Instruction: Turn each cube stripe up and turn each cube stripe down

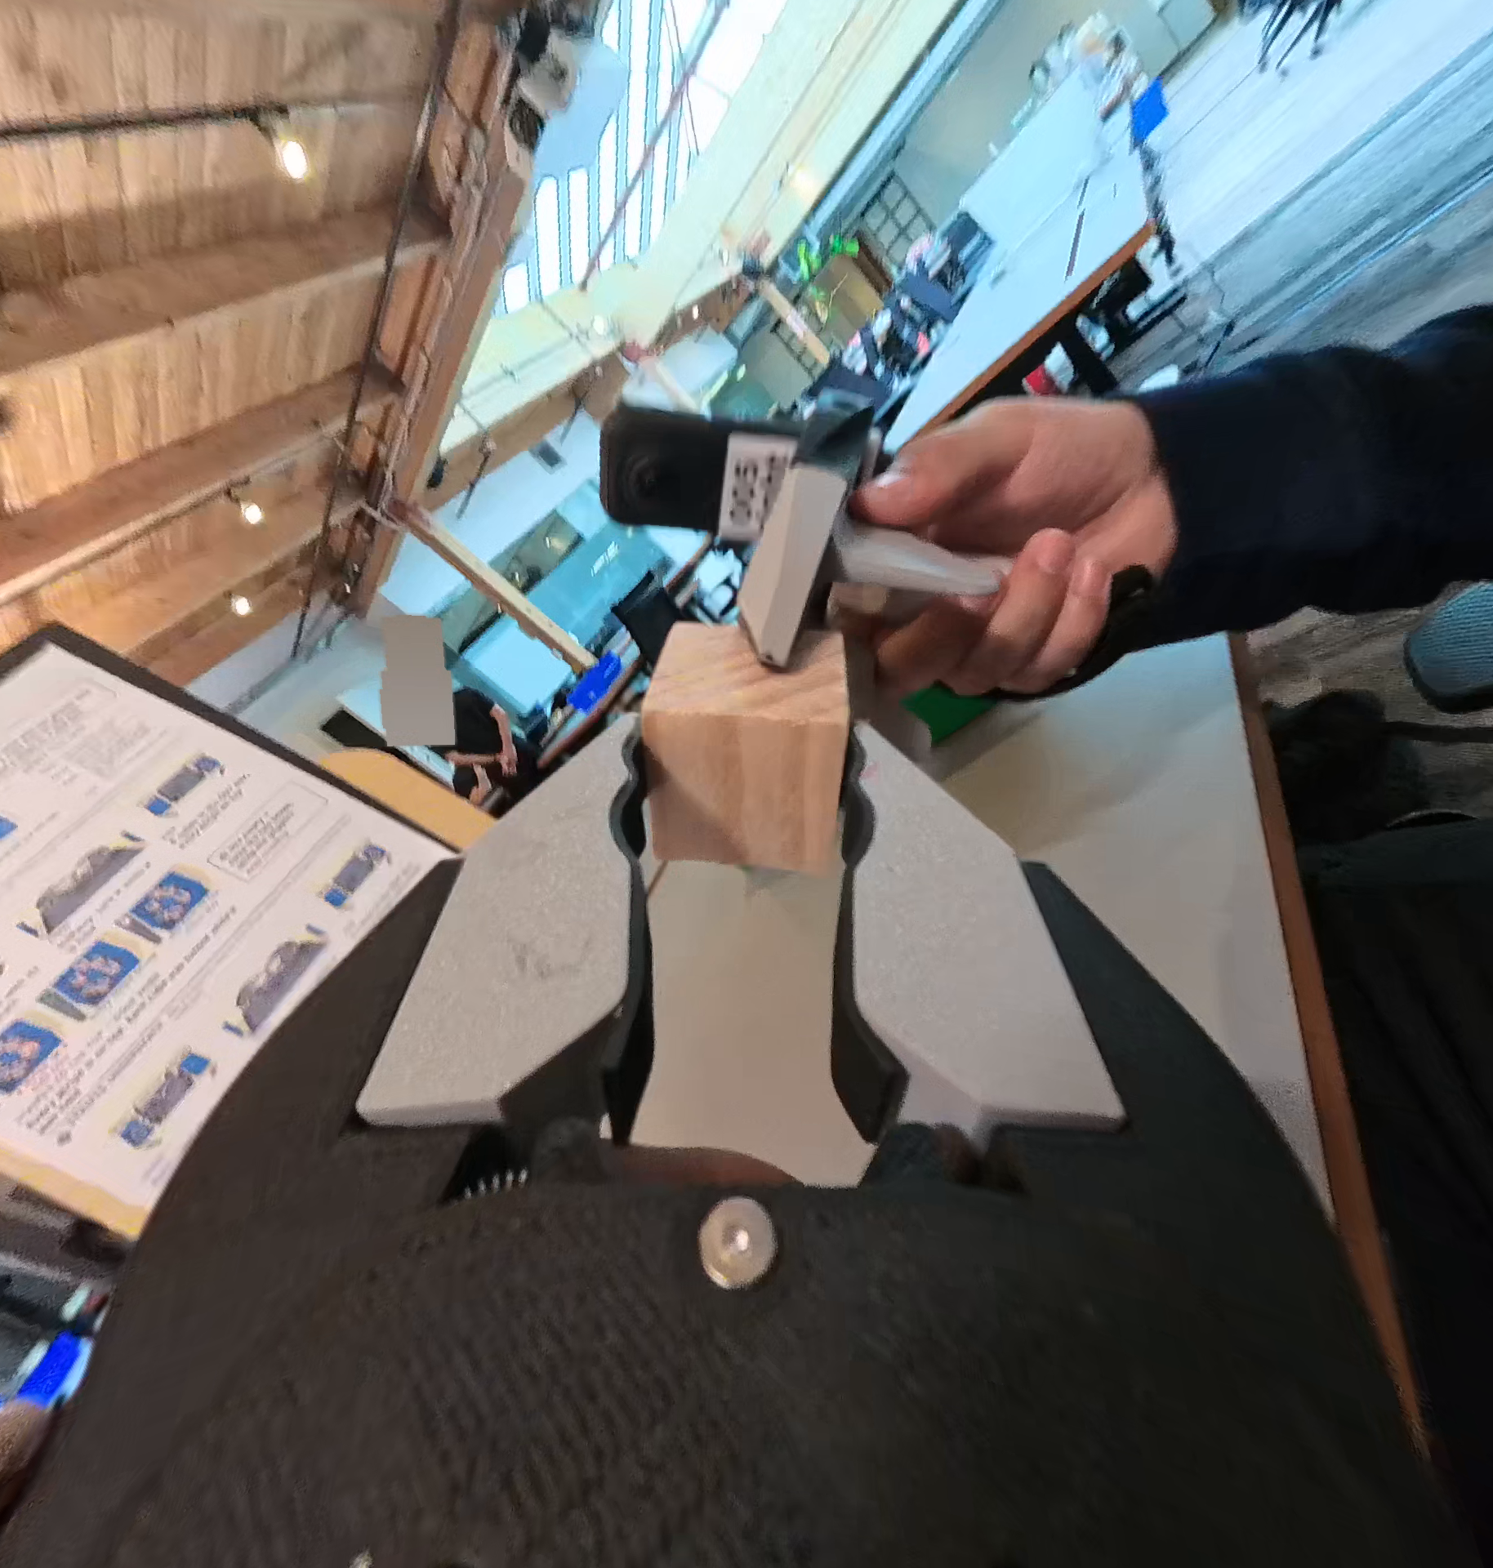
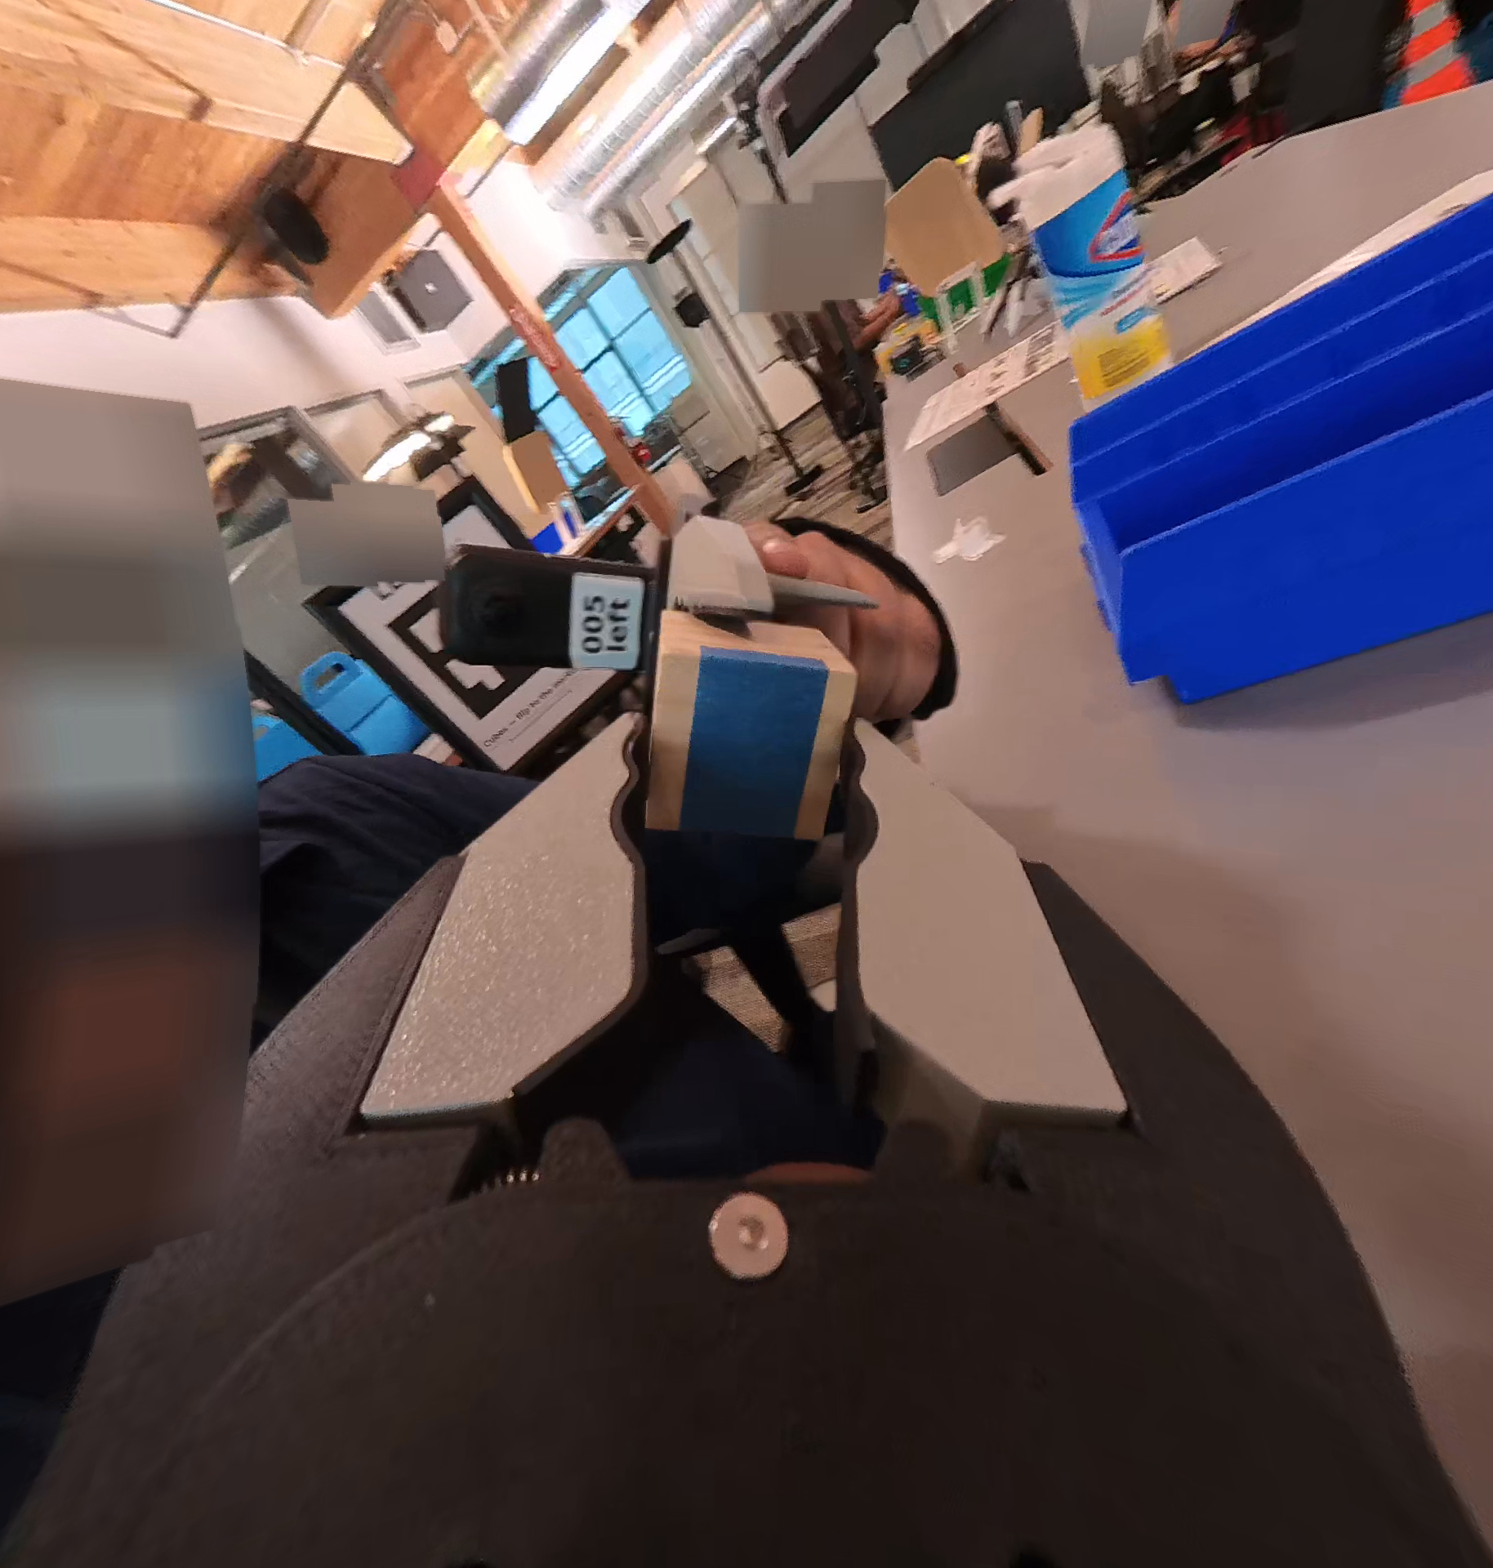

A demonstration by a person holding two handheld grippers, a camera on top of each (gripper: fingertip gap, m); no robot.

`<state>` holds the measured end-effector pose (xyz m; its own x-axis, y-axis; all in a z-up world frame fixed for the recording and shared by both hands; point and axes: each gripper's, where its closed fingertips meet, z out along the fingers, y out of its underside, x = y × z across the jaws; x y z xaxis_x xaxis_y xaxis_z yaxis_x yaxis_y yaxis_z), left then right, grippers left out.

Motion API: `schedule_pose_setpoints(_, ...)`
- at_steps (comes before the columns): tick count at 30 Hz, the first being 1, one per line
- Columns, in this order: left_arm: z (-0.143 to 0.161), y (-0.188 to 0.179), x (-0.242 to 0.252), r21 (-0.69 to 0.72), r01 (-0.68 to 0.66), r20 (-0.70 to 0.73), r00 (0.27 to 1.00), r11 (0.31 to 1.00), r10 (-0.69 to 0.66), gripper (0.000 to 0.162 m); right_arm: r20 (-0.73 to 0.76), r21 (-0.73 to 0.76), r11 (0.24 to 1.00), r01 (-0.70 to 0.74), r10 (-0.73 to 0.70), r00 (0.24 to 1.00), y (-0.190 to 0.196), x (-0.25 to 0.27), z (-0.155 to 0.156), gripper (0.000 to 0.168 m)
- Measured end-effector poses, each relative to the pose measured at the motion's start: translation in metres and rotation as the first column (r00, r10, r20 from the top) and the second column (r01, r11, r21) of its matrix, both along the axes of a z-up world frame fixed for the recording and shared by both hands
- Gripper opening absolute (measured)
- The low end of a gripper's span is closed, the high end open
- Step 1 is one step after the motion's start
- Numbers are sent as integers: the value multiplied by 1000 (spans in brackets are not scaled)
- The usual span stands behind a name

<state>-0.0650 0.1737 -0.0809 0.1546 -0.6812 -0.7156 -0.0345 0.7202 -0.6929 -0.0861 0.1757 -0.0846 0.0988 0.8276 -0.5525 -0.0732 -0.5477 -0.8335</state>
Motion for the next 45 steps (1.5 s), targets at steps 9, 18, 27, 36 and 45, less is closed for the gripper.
schedule_pose_setpoints(9,-21,71,-12,-342,-266,-146,962,901,229,33,260,361,727,584,-680,685,71,164,8,42)
schedule_pose_setpoints(18,-20,110,-34,-443,-377,-137,925,813,354,32,682,475,429,769,-731,-14,79,370,-90,42)
schedule_pose_setpoints(27,-46,143,-47,-632,-451,-216,883,631,416,44,849,387,486,784,-519,-98,92,389,-170,42)
schedule_pose_setpoints(36,-43,149,-58,-631,-471,-212,869,616,447,58,661,413,393,822,-750,26,89,372,-96,51)
schedule_pose_setpoints(45,-65,160,-107,-620,-578,-268,791,531,550,63,511,330,504,798,-806,298,54,319,-51,60)
